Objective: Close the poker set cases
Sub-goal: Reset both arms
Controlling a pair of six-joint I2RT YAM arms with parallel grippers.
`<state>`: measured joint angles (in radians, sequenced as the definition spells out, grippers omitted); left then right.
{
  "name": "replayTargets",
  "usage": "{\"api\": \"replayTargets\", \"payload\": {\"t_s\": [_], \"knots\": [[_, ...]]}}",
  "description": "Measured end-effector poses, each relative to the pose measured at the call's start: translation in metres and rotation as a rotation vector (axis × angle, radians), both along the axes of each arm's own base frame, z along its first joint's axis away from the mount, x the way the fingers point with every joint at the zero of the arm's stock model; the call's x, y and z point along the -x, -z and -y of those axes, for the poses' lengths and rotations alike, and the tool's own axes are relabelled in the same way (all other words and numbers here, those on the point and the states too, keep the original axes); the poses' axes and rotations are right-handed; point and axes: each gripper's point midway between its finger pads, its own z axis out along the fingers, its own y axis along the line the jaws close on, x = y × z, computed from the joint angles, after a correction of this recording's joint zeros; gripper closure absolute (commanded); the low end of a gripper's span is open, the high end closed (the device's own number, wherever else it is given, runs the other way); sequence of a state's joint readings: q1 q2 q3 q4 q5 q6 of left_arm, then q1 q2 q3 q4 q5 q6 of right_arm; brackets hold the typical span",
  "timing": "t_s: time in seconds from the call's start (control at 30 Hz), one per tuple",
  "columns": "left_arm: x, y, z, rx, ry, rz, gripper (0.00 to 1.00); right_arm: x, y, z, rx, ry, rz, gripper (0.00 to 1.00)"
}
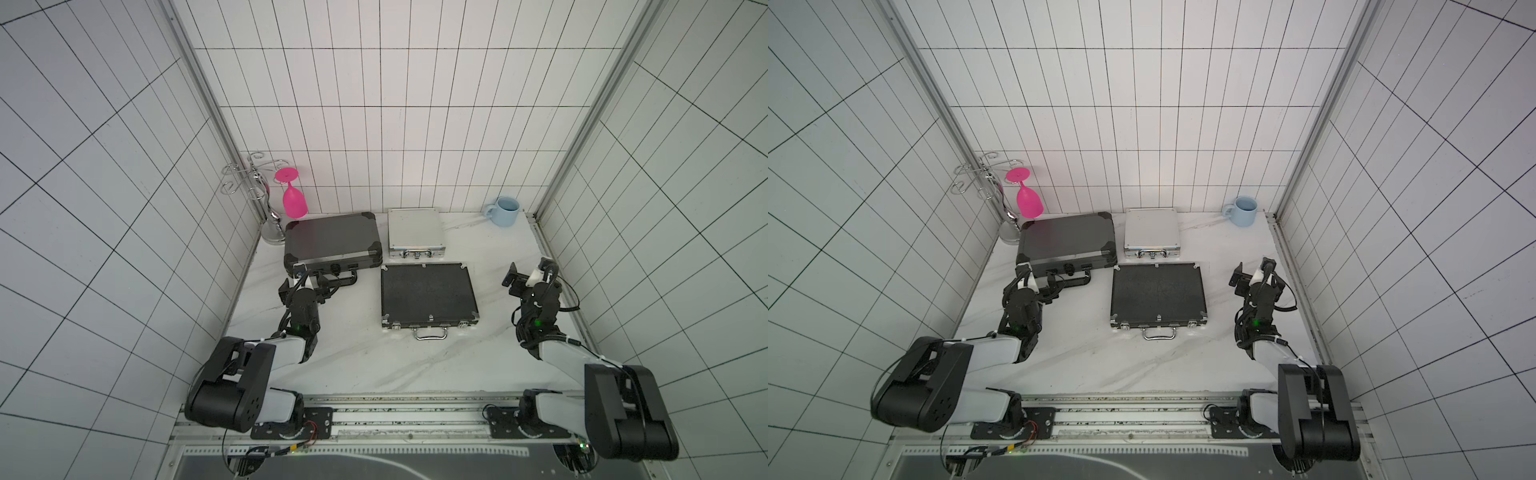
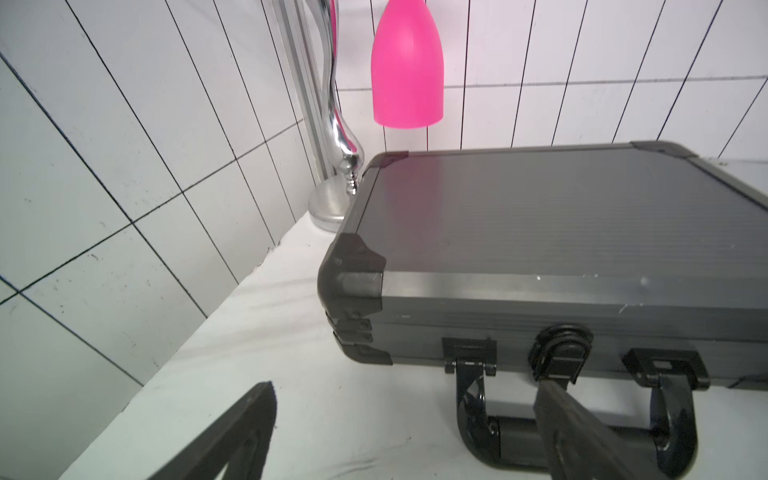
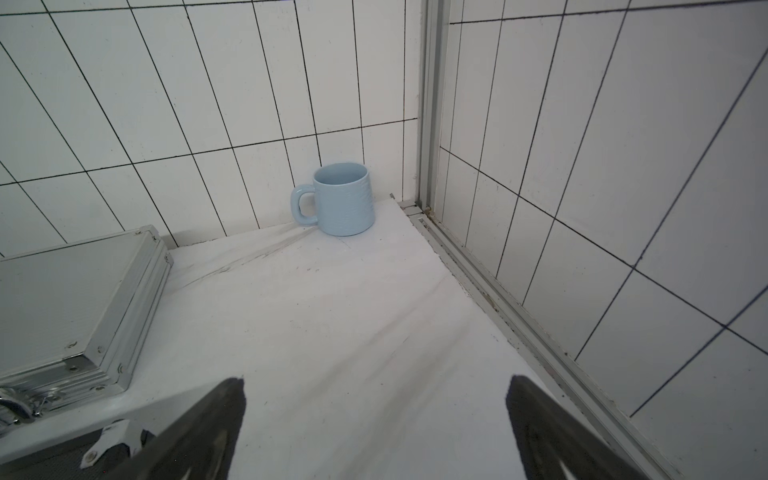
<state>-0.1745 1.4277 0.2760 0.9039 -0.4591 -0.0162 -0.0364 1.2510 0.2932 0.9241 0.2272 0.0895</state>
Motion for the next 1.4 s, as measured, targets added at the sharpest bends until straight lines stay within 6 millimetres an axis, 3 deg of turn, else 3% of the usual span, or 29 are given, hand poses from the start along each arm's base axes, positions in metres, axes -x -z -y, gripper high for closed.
{"api": "replayTargets", "payload": {"t_s": [0.17, 0.3, 0.37, 0.47, 0.57, 0.8, 1.4], "knots": [[-0.008, 0.018, 0.004, -0.018, 0.024, -0.003, 0.02, -0.003, 0.002, -0.001, -0.002, -0.031, 0.010, 0.00], [-0.011, 0.018, 0.004, -0.022, 0.025, 0.003, 0.02, -0.003, 0.001, -0.001, -0.001, -0.051, 0.043, 0.00], [-0.017, 0.013, 0.004, -0.020, 0.021, 0.004, 0.02, 0.001, 0.011, -0.003, -0.001, -0.058, 0.047, 0.00], [-0.024, 0.002, 0.005, -0.013, 0.020, 0.029, 0.02, 0.012, 0.043, -0.007, -0.005, -0.080, 0.000, 0.01], [-0.024, 0.002, 0.005, -0.013, 0.019, 0.026, 0.02, 0.012, 0.064, -0.015, 0.000, -0.124, -0.044, 0.01], [-0.023, 0.007, 0.005, -0.016, 0.019, 0.005, 0.02, 0.003, 0.059, -0.019, 0.003, -0.153, -0.046, 0.01], [-0.023, 0.010, 0.005, -0.018, 0.019, -0.006, 0.02, 0.003, 0.063, -0.019, 0.014, -0.155, -0.067, 0.01]]}}
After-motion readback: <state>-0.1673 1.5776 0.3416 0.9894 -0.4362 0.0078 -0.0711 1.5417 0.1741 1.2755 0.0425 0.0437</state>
